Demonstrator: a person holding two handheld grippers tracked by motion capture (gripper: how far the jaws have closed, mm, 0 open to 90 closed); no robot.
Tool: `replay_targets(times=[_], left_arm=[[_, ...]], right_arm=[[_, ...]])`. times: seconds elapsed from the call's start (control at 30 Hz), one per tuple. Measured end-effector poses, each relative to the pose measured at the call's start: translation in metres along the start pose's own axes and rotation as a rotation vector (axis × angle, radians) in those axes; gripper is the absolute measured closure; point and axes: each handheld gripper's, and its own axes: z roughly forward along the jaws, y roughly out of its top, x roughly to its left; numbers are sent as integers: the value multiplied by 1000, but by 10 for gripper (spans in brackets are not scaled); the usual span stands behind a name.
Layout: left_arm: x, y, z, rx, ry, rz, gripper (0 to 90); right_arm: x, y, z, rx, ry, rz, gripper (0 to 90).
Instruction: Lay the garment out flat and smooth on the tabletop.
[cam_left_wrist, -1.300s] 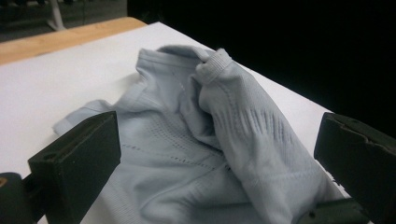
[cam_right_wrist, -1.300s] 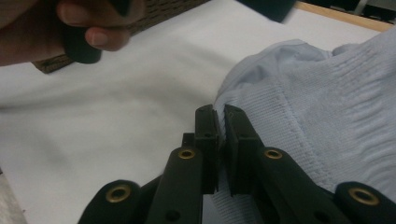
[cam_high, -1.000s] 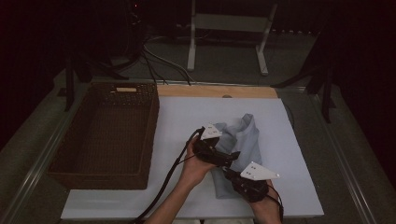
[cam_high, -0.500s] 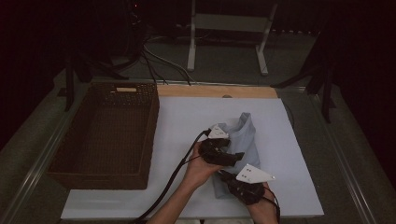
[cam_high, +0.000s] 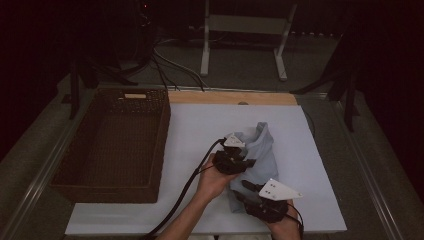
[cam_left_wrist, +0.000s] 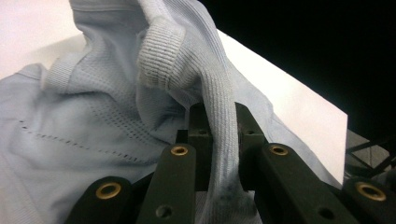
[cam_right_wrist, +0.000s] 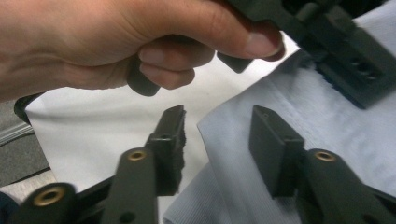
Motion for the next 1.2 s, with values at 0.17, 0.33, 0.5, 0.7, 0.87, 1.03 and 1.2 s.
replay_targets(times=[0.17,0.33,0.5,0.7,0.87,1.03,1.2], left_arm=[[3,1,-4,-5,17,-12,832],[6,2,-6,-9,28,-17,835],[8,3,-10,-12,35,-20,836],[12,5,-16,-25,45,-28,836],[17,7,-20,-38,55,-41,837],[20,8,-24,-48,65,-49,837],[26,10,-34,-77,80,-69,838]], right_arm=[[-7,-3,-8,-20,-16,24,489],[-15,-3,-15,-43,-34,45,455],[-19,-3,-25,-76,-74,62,348],[-29,-5,-34,-93,-154,104,205],[-36,-8,-35,-91,-174,152,148],[-37,-11,-31,-74,-168,160,147],[-35,-15,-23,-41,-160,162,146]])
